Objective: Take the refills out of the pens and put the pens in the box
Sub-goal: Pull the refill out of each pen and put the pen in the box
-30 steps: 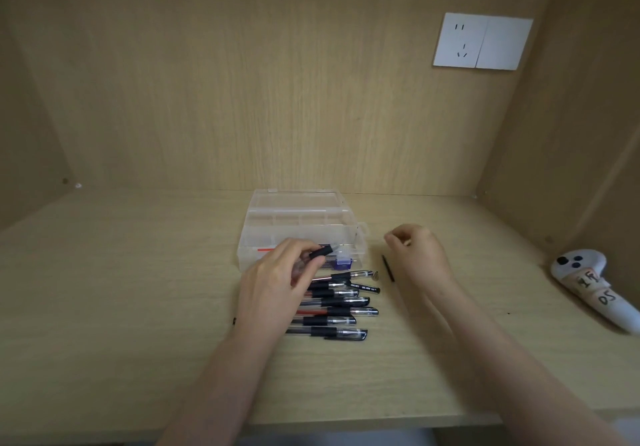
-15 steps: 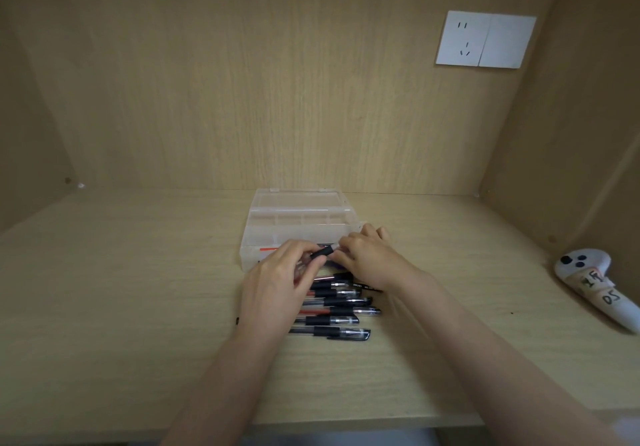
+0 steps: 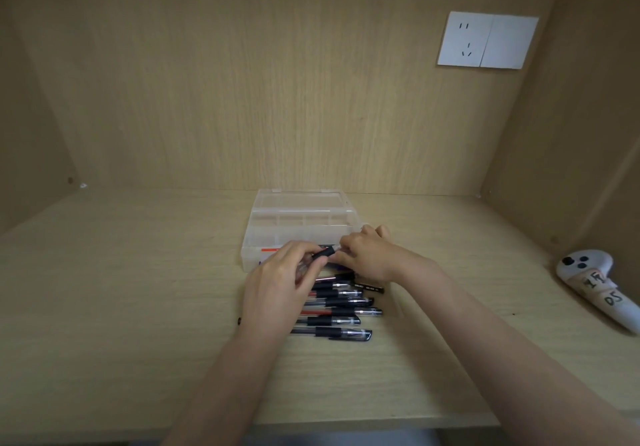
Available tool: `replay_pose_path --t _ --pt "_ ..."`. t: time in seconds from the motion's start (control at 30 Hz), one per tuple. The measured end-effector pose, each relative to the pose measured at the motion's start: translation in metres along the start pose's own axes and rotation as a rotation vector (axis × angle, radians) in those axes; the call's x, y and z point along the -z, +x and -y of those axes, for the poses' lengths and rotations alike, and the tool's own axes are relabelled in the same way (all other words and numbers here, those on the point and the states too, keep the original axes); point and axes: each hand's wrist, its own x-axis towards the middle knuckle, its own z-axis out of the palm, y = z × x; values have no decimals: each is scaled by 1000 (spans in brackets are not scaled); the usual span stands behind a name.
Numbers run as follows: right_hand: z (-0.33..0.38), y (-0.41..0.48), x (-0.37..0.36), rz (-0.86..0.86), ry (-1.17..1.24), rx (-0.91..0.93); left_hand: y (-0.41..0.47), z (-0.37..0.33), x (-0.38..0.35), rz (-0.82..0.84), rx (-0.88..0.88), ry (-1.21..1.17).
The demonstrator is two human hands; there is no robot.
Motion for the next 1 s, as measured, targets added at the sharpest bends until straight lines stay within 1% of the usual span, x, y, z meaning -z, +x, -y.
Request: replay_pose_path --t 0.07,0.13,0.2,0.3,0.37,0.43,0.57,0.7,0.77,0.93,1.0 --pt "-1 3 3 66 -55 -14 0 0 0 2 3 -2" --pt "-2 5 5 130 -55 -46 1 0 -1 0 1 -5" --pt "-4 6 6 168 19 -89 0 1 -1 -1 1 -3" --pt "-8 4 5 164 176 -122 0 1 -1 -1 11 -4" --pt "-13 7 -1 83 249 -81 1 0 -1 -2 17 -4" --pt "-15 6 -3 -25 385 -30 1 0 -1 0 17 -3" --pt "-13 -8 -3 -160 863 7 2 -1 0 3 6 -4" --pt "-13 -21 2 -348 1192 0 2 0 0 5 18 1" --pt "-11 -27 5 -416 1367 2 2 0 1 7 31 1" --pt "-19 -44 -4 -618 1655 -100 2 -1 2 3 55 -7" --pt "-24 -50 -12 -682 1772 -98 3 -2 3 -1 70 -10"
